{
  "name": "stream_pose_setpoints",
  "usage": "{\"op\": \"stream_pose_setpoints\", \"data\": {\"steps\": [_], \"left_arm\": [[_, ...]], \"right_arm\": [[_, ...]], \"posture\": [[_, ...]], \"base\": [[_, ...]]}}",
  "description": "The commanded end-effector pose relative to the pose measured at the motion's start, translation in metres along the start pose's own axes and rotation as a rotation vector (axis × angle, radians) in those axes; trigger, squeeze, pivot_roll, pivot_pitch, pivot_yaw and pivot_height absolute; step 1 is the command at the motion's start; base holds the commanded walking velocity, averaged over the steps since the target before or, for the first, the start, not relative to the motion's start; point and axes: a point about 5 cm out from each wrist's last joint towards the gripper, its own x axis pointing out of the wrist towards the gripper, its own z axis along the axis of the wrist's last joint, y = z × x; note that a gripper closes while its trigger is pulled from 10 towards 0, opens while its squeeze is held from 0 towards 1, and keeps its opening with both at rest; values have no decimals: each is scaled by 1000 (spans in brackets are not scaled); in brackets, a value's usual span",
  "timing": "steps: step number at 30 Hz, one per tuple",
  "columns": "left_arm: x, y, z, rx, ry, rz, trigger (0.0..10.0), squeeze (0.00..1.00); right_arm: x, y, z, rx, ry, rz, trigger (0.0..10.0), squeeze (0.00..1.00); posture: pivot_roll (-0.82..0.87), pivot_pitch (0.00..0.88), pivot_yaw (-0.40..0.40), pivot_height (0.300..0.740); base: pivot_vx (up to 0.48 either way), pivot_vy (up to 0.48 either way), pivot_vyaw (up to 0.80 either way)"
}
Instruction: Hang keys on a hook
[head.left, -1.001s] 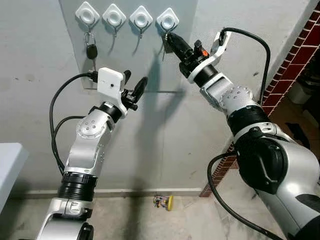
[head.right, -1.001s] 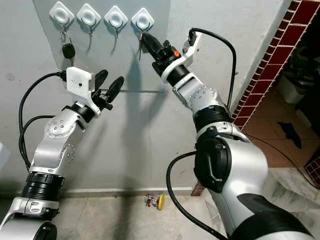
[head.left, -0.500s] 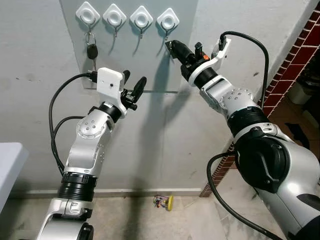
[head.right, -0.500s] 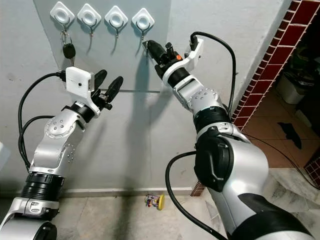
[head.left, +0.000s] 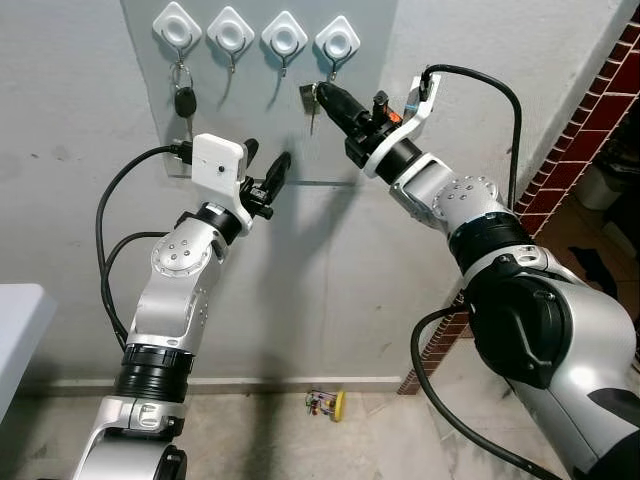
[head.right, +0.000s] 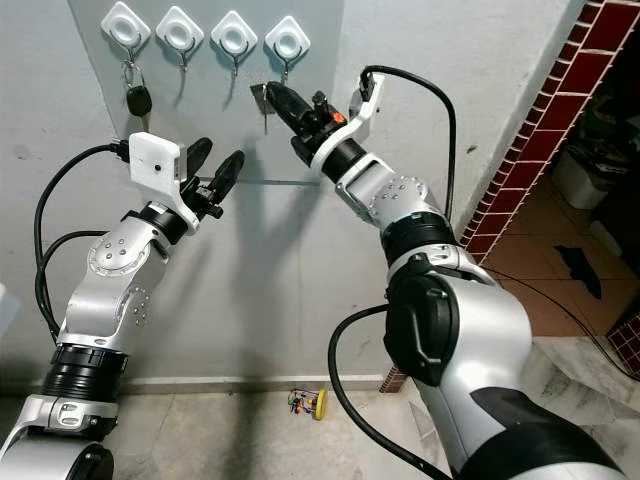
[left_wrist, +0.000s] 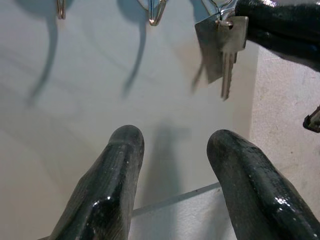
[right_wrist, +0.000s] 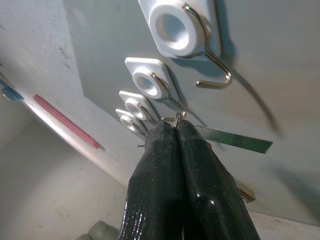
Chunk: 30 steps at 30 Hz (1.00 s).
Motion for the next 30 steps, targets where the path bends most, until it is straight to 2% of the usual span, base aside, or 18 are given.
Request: {"op": "stream_pose_setpoints", "data": {"steps": [1,28,30], "left_arm": [[0,1,4,8,-12,2,10000,0],[0,1,4,8,-12,2,10000,0],[0,0,4,7,-12,2,10000,0]], "right_arm": [[8,14,10,-40,-13,49,10000,0],[8,14,10,-40,-13,49,10000,0],[7,16,19,-18,-75,42,10000,0]], "posture": [[12,0,-80,740],[12,0,-80,740],[10,0,-81,740]], "base": [[0,0,0],[0,0,0],[0,0,0]]}}
